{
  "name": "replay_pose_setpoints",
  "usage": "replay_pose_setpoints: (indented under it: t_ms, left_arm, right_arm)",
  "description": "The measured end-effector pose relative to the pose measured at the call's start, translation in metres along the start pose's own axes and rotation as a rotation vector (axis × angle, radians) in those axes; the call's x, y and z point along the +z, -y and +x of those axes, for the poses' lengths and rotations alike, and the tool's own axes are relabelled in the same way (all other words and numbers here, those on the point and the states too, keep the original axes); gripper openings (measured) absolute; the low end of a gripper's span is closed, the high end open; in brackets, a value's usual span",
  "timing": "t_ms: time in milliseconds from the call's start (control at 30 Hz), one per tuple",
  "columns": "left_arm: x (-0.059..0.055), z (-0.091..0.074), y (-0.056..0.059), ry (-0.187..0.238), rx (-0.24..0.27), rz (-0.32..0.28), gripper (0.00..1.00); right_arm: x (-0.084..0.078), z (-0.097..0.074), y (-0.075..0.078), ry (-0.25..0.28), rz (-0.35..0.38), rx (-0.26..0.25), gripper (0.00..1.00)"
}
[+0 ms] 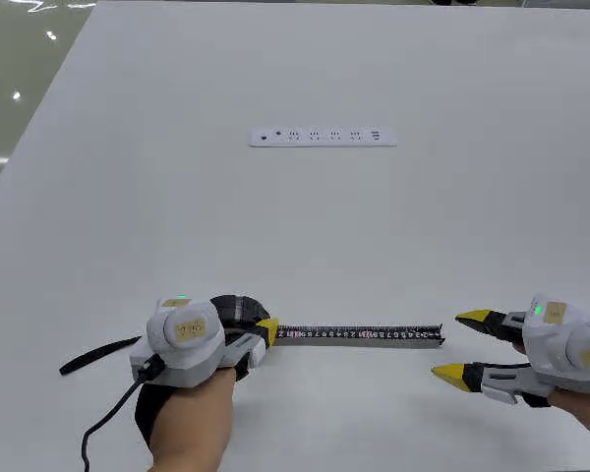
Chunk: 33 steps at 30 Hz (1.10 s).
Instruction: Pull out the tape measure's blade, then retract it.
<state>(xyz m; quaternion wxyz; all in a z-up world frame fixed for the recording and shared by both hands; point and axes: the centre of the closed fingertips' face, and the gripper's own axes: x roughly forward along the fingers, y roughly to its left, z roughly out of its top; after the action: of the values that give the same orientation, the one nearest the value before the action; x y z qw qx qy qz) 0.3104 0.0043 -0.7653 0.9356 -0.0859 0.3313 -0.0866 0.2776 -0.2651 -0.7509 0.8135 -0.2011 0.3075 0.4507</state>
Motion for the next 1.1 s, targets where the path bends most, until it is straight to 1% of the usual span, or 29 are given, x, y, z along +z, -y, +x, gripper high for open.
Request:
replay_pose_setpoints:
  t_ms: [67, 167, 200, 400, 467, 567, 667, 800, 833, 933, 1000, 1100]
  left_arm:
    - [0.0, 0.0, 0.0, 0.0, -0.001, -0.002, 0.62]
    - [0.0, 0.0, 0.0, 0.003, 0.007, -0.007, 0.62]
    - [0.001, 0.001, 0.0, 0.003, 0.01, -0.015, 0.62]
    - [0.0, 0.001, 0.0, 0.003, 0.013, -0.018, 0.62]
    - [0.001, 0.001, 0.0, 0.006, 0.009, -0.01, 0.62]
    - [0.001, 0.001, -0.001, 0.008, 0.011, -0.008, 0.62]
    - [0.001, 0.001, -0.001, 0.008, 0.011, -0.008, 0.61]
    - [0.001, 0.001, -0.001, 0.003, 0.008, -0.008, 0.61]
    - [0.0, 0.001, -0.002, -0.001, 0.007, -0.008, 0.61]
    - [0.0, 0.002, -0.002, -0.002, 0.006, -0.007, 0.61]
    - [0.0, 0.002, -0.002, -0.004, 0.005, -0.007, 0.61]
    - [0.0, 0.002, -0.002, -0.006, 0.006, -0.008, 0.61]
  right_arm:
    - [0.0, 0.0, 0.0, -0.001, -0.003, 0.001, 0.44]
    - [0.001, 0.002, 0.006, -0.018, -0.027, 0.014, 0.43]
    - [0.0, 0.004, 0.01, -0.033, -0.051, 0.028, 0.42]
    - [0.003, 0.008, 0.01, -0.054, -0.08, 0.055, 0.39]
    - [0.001, 0.009, 0.013, -0.065, -0.091, 0.066, 0.39]
    - [-0.001, 0.011, 0.012, -0.081, -0.114, 0.082, 0.37]
    - [-0.001, 0.012, 0.011, -0.085, -0.119, 0.083, 0.36]
    - [-0.003, 0.013, 0.01, -0.094, -0.125, 0.097, 0.33]
    - [-0.007, 0.02, 0.01, -0.129, -0.161, 0.134, 0.32]
    - [-0.006, 0.022, 0.009, -0.138, -0.166, 0.143, 0.3]
    - [-0.008, 0.024, 0.012, -0.15, -0.176, 0.155, 0.29]
    - [-0.009, 0.026, 0.012, -0.166, -0.186, 0.171, 0.28]
